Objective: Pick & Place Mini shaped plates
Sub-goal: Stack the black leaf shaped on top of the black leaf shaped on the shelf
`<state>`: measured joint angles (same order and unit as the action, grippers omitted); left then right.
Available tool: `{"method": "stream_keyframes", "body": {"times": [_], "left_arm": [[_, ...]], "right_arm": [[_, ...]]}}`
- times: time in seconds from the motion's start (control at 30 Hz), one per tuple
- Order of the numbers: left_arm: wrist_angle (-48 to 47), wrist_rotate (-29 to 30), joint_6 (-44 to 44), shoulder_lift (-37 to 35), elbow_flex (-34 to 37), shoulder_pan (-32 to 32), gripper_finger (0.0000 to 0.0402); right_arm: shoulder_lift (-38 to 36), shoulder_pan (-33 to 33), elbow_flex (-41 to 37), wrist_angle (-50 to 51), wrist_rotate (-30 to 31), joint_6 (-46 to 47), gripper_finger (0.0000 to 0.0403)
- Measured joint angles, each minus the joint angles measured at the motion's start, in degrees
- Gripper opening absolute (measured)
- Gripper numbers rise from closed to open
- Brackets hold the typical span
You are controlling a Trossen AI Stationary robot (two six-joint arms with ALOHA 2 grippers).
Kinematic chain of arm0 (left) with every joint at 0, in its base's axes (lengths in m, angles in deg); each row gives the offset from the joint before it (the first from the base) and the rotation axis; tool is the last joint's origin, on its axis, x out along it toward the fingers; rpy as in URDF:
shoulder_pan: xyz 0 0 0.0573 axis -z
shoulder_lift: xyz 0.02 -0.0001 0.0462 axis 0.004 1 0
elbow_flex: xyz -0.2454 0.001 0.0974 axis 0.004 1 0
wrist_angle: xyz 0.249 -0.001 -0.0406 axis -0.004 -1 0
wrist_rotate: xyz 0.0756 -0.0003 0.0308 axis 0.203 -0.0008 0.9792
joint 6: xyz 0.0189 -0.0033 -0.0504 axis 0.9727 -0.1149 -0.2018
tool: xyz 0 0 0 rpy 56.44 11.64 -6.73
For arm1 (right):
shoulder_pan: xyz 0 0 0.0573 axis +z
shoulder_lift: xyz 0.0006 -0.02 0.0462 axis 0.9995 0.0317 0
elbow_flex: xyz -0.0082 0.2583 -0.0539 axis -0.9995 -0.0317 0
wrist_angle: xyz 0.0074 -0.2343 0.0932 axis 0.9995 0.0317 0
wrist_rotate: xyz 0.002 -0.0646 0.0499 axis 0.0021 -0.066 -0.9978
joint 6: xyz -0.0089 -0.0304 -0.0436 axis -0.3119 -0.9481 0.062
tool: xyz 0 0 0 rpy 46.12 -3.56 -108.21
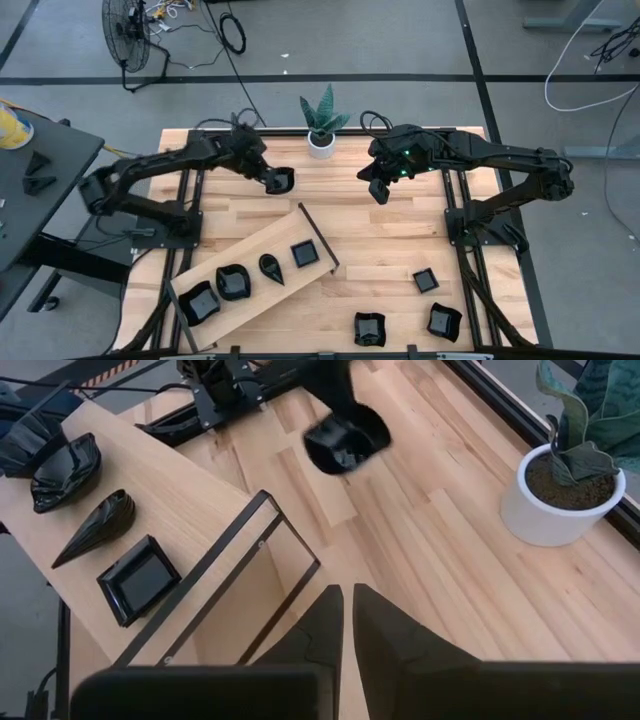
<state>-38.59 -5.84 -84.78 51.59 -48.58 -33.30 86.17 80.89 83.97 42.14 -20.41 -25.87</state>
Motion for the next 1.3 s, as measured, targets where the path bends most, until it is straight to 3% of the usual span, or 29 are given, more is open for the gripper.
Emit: {"method": "stream_keyframes", "body": {"times": [0.13,0.43,0.53,0.8,0.97,1.3], "left_arm": [[0.19,-5.74,2.88,-6.82,-0.02,1.04,0.0002],[0.28,-9.65,12.38,-15.73,-0.15,7.76,0.0002],[-2.04,-12.4,14.71,-16.29,-2.89,10.16,0.0002],[-17.05,-13.58,30.0,-16.25,-18.04,16.0,0.0002],[-24.42,-13.06,34.14,-15.91,-26.38,19.18,0.0002],[-35.31,-12.15,36.14,-13.05,-30.03,29.07,0.0002]], "right_arm": [[0.0,-0.01,0.0,0.0,0.0,-0.55,0.0031],[0.0,0.0,0.0,0.02,0.0,-0.53,0.0031],[0.0,-0.02,0.0,0.03,0.0,-0.54,0.0031],[0.0,-0.01,0.0,0.04,-0.01,-0.44,0.0031],[0.0,-0.02,0.0,0.09,-0.02,-0.43,0.0031],[0.0,0.0,0.0,0.07,-0.02,-0.41,0.0031]]}}
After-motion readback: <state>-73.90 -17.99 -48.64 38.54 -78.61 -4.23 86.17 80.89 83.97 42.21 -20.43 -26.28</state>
